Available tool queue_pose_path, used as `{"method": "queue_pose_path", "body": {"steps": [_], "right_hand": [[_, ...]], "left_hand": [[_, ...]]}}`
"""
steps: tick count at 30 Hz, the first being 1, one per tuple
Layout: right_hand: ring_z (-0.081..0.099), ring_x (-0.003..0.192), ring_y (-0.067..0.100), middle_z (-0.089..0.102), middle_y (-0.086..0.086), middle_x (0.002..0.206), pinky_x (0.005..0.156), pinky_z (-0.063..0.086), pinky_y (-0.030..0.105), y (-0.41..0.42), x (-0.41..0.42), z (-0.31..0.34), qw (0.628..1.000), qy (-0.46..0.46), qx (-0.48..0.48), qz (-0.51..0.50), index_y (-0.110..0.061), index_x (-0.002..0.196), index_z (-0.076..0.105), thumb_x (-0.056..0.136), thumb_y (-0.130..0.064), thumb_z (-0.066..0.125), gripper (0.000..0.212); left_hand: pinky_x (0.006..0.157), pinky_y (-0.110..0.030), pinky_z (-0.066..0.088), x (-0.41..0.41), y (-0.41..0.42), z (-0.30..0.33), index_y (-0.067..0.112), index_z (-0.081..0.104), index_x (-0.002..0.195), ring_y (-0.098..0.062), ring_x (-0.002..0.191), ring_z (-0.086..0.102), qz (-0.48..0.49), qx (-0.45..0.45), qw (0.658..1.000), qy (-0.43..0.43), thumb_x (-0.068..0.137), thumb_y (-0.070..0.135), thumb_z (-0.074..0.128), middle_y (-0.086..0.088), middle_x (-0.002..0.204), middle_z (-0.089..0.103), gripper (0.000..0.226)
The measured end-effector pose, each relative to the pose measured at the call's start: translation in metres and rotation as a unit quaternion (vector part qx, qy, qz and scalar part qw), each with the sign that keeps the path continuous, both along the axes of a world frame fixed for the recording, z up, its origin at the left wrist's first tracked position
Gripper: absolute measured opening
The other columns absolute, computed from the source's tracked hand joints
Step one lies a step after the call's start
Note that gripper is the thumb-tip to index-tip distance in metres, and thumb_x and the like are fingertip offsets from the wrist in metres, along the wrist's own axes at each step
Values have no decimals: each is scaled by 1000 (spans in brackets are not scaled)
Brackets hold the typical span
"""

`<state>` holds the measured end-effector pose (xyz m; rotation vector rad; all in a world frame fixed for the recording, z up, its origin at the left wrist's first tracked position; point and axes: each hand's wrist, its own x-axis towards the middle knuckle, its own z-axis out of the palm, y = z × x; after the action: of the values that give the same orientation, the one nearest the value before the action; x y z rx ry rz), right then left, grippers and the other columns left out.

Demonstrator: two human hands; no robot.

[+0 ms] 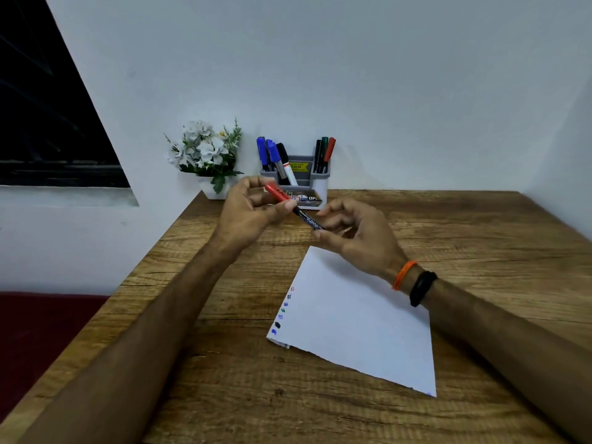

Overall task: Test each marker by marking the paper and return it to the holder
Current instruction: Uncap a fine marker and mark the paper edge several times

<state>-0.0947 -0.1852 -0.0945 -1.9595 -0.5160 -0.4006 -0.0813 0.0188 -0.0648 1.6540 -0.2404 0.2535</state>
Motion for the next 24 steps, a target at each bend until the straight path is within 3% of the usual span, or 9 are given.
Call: {"method": "queue_pose_path", "body": {"steps": [4,7,10,17,20,22,24], "right_hand": [[70,69,2,75,-6,85,66,57,18,9,-6,16,992,-70,-108,11,-34,151,26,76,-21,83,95],[69,64,6,68,-6,86,62,60,29,9,-6,27,986,-96,-138,21,-41,155,7,71,-18,85,117],[69,62,9,67,-4,87,61,61,34,11,-7,34,981,-114,-155,27,-42,154,7,72,-18,85,116],[67,60,6,66,-9,72,63,60,32,13,-2,37,980,-126,-147,45,-39,150,24,75,-20,83,97],[67,60,11,68,-5,70,64,60,33,13,3,39,986,-115,-113,36,-41,147,30,78,-21,81,88],[68,63,9,69,-4,73,69,61,32,14,10,43,990,-109,-87,16,-46,144,32,78,-26,81,85],[68,64,8,69,-4,74,73,61,32,16,22,50,992,-106,-62,3,-46,143,36,78,-25,82,82]], "left_hand": [[67,-23,57,-7,-12,7,4,48,119,-11,76,73,15,-57,998,-24,73,8,79,3,74,75,56],[69,-22,57,-13,-20,11,5,48,121,-10,76,73,18,-60,997,-42,70,11,81,3,73,74,61],[71,-23,57,-15,-23,12,9,47,120,-12,78,73,9,-50,997,-52,62,20,82,-1,78,74,69],[65,-16,54,-14,-27,10,13,45,116,-9,74,72,3,-40,997,-70,73,7,80,-4,84,72,56],[70,-26,57,-7,-20,6,12,49,114,-11,80,73,7,-28,998,-57,78,21,75,-2,85,74,45],[79,-35,58,0,-13,-2,15,54,110,-13,89,71,29,32,998,-52,80,40,68,-1,94,74,41],[89,-33,54,6,-4,-13,20,58,112,-10,101,65,60,162,984,-40,83,49,63,4,109,69,41]]}}
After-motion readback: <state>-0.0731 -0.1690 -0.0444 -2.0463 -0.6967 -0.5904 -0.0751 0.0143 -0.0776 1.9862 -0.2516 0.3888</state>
